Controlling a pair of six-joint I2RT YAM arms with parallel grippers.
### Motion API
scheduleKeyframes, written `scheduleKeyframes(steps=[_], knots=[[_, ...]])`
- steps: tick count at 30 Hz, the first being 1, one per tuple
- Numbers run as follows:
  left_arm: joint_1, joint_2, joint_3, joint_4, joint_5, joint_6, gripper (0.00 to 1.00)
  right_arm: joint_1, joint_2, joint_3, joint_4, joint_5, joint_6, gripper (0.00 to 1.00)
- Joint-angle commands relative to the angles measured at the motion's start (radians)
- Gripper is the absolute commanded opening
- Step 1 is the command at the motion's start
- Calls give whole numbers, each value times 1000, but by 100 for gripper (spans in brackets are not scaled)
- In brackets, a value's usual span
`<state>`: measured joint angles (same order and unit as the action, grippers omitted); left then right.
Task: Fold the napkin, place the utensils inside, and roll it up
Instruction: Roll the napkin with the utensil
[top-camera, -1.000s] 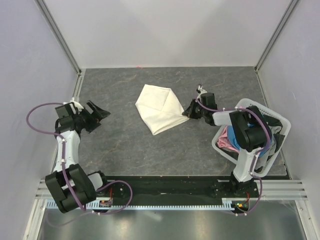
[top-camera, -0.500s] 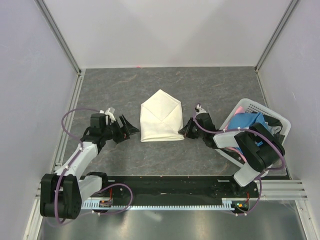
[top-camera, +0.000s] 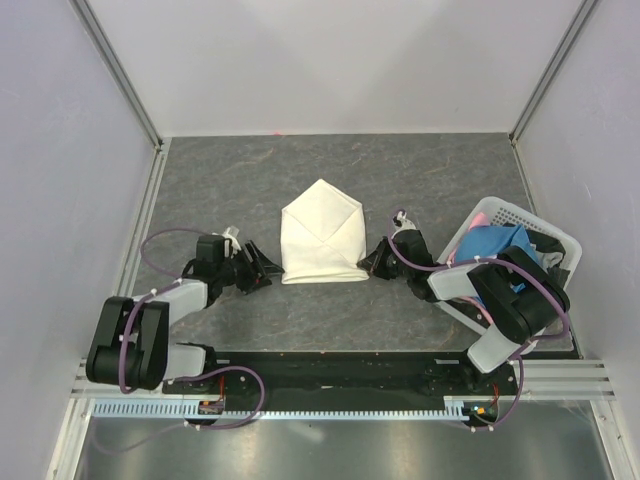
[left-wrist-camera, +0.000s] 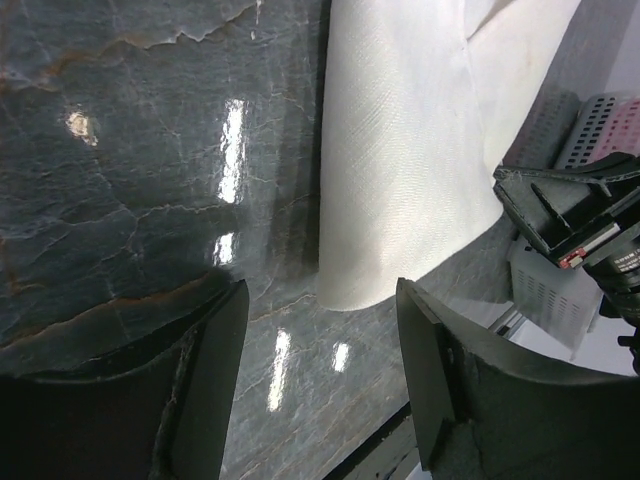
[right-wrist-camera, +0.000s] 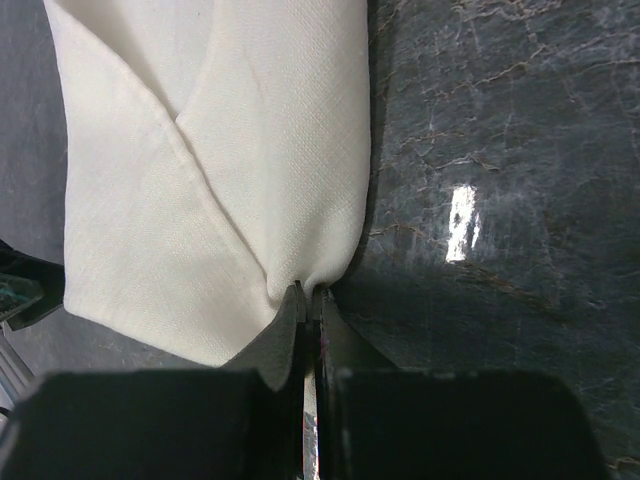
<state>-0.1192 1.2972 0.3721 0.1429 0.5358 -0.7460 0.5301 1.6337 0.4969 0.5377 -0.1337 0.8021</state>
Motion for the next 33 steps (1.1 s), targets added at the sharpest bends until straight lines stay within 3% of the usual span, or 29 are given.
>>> scheduleKeyframes(steps=[1,11,22,27,30,33], knots=[[-22,57,-13,153,35,-61,66,7,40,-32,-93,23,-7,0],[-37,157,-10,236,46,-85,59,8,48,-27,-87,26,-1,0],[-69,257,-1,297,49,-107,43,8,23,-40,-93,55,-9,0],[-71,274,13,299,56,-105,30,7,-4,-41,-111,86,-32,0],[-71,272,22,299,70,-113,27,8,-43,-43,-136,112,-56,12],[-71,277,42,296,110,-130,22,8,-104,-26,-217,216,-125,33]])
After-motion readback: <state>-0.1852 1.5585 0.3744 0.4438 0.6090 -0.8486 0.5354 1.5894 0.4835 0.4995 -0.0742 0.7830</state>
